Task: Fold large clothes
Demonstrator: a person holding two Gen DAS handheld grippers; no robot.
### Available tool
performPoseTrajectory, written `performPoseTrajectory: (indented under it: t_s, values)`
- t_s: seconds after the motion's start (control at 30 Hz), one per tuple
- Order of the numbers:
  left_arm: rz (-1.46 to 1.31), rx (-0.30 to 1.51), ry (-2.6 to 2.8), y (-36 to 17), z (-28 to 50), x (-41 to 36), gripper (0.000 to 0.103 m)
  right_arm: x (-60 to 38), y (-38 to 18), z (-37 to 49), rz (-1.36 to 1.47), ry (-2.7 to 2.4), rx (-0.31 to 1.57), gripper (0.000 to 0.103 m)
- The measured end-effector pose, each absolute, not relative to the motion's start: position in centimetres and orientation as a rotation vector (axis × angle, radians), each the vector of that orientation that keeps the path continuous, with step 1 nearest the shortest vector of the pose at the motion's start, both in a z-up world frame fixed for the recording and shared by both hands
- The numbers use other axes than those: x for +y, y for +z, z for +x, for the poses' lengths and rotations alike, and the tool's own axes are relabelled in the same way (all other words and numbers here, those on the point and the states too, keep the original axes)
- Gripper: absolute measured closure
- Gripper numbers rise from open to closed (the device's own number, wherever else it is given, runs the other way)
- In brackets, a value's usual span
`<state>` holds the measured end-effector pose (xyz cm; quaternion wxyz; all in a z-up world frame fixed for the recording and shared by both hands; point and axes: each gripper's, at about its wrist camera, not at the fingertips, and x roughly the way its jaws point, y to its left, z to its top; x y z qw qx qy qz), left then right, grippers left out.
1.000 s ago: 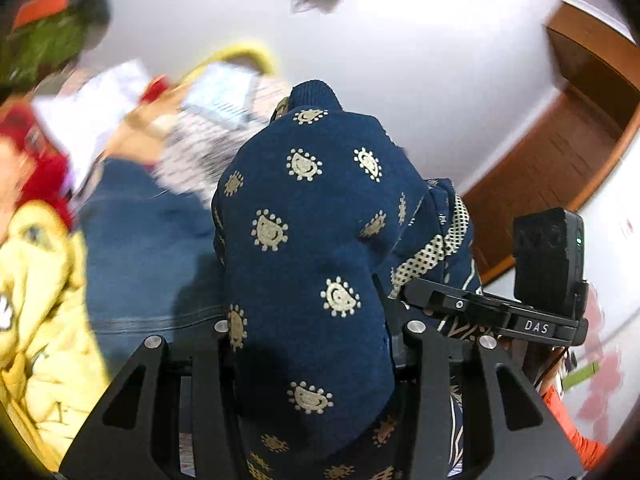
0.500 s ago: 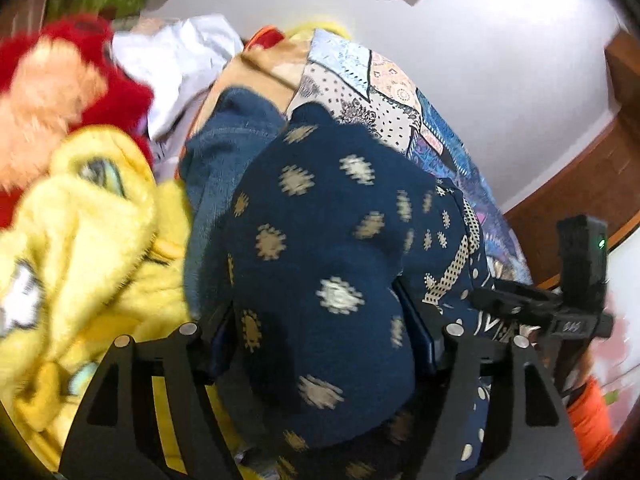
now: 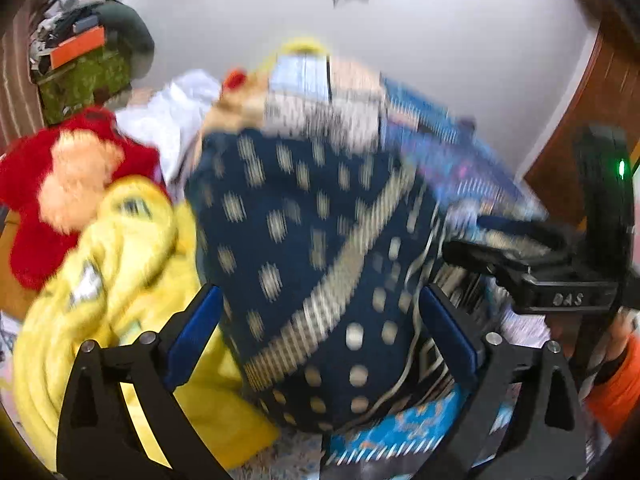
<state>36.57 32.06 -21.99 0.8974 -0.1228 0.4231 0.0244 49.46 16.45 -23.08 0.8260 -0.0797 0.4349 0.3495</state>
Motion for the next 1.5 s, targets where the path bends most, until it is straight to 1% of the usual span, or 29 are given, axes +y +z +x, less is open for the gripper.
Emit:
performPoseTrajectory:
  t_s: [0.13, 0.2, 0.33, 0.5, 0.6, 0.73, 0.87, 0.93, 1.07, 1.17, 1.27, 1.37, 1.5]
  values:
    - [-0.239, 0.941, 0.069, -25.1, 35.9, 31.4, 0.002, 16.4, -27.6, 49.0, -0.321, 0.689, 0.998, 0.013]
    - [-0.271, 0.961, 0.069, -25.8, 35.2, 31.5, 0.002, 15.2, -28.7, 48.7, -0.334, 0.714, 1.001, 0.012]
    - [-0.265, 0.940, 0.083, -25.6, 33.4, 31.0, 0.002, 12.1, -28.3, 47.6, -0.319, 0.723, 0.992, 0.012]
    - [-0.240, 0.950, 0.112, -23.8, 31.5, 30.1, 0.003, 10.2, -26.1, 45.0, -0.445, 0.643, 0.915, 0.012]
    - [-0.173, 0.915, 0.153, -21.4, 29.4, 28.8, 0.003, 8.2, -23.2, 42.8, -0.386, 0.648, 0.887, 0.013]
    - [-0.099, 0.800, 0.171, -16.4, 26.2, 26.2, 0.003, 5.4, -17.4, 39.5, -0.224, 0.696, 0.816, 0.013]
    - [-0.066, 0.633, 0.181, -9.5, 22.1, 23.5, 0.003, 3.3, -10.9, 35.4, -0.134, 0.725, 0.677, 0.013]
    - [-0.071, 0.559, 0.176, -6.8, 20.4, 22.3, 0.003, 2.1, -7.5, 32.8, -0.095, 0.737, 0.588, 0.013]
    - [-0.066, 0.387, 0.179, -1.4, 15.6, 19.5, 0.003, 0.0, -2.4, 27.7, -0.057, 0.750, 0.424, 0.013]
    - [-0.047, 0.286, 0.185, 1.1, 12.5, 17.3, 0.003, -1.7, 0.2, 23.7, -0.032, 0.760, 0.319, 0.013]
    - [-0.030, 0.204, 0.194, 2.4, 9.6, 15.4, 0.003, -3.3, 1.9, 19.8, -0.001, 0.776, 0.239, 0.013]
    - [-0.040, 0.143, 0.189, 2.9, 7.1, 13.9, 0.003, -4.4, 2.5, 17.0, 0.019, 0.772, 0.187, 0.013]
    - [-0.039, 0.114, 0.215, 2.8, 5.4, 12.8, 0.003, -5.4, 2.5, 14.4, 0.017, 0.737, 0.149, 0.013]
